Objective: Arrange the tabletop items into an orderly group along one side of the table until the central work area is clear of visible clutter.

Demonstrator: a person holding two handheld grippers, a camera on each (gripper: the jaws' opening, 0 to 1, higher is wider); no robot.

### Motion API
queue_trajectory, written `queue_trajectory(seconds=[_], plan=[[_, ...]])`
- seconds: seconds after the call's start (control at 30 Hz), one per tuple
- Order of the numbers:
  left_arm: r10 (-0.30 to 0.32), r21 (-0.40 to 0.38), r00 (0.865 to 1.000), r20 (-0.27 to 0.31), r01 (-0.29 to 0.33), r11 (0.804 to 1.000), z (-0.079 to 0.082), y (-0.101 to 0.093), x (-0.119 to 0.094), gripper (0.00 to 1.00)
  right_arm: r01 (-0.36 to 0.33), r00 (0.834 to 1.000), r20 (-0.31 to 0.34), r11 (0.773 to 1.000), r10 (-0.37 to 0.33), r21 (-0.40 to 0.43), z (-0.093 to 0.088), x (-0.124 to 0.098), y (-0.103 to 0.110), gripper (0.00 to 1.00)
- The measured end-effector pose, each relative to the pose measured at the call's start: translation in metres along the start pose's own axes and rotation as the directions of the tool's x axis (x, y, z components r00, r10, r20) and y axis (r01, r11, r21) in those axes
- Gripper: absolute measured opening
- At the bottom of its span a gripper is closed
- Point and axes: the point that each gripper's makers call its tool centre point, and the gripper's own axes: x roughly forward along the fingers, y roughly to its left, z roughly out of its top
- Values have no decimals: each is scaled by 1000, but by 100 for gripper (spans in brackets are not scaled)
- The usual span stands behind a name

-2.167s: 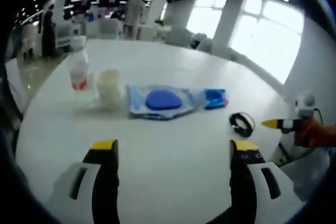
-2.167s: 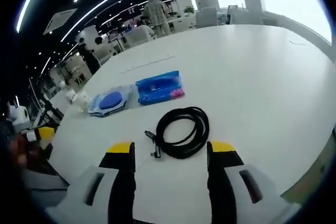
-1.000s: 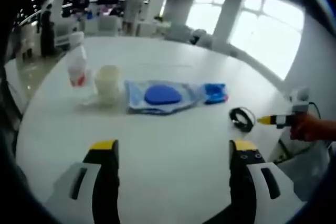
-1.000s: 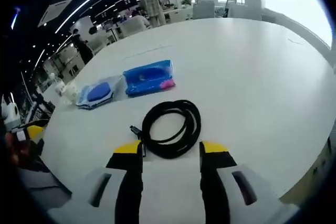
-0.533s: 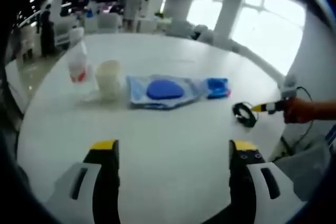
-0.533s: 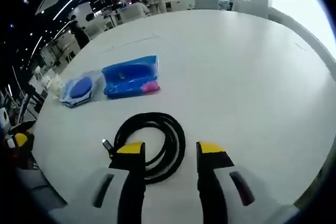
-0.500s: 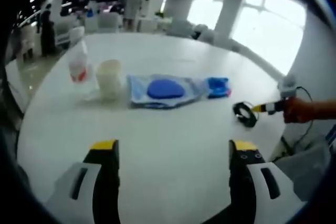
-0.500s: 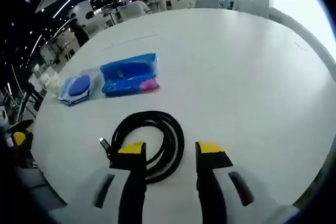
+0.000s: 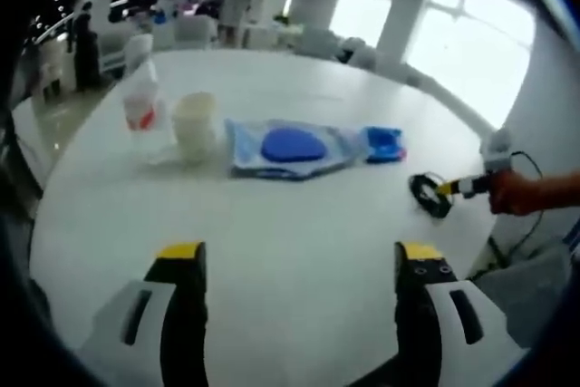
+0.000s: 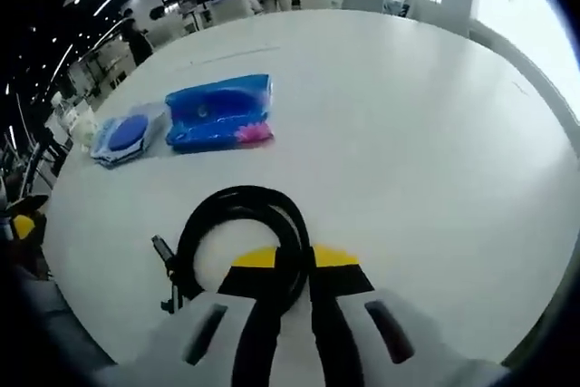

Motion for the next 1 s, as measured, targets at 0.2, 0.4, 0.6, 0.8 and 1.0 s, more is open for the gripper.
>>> queue_trajectory(seconds=[0.2,0.4,0.6,0.8,1.0], plan=[[-6,0,1000,-2,6,1000,0,-2,2,82,-56,996,75,998,57,-11,16,-10,15,5],[-15,3,1000,-6,15,1000,-1,-4,3,82,-87,990,104,993,95,-77,31,-11,42,4],[-18,4,1000,-2,18,1000,0,-5,2,82,-130,981,125,979,150,-157,52,-9,76,3],[-16,2,1000,1,16,1000,1,-4,1,82,-171,973,118,964,198,-202,61,-1,109,3],[-14,-7,1000,3,14,1000,0,-2,1,82,-189,972,94,953,217,-237,65,9,129,3]])
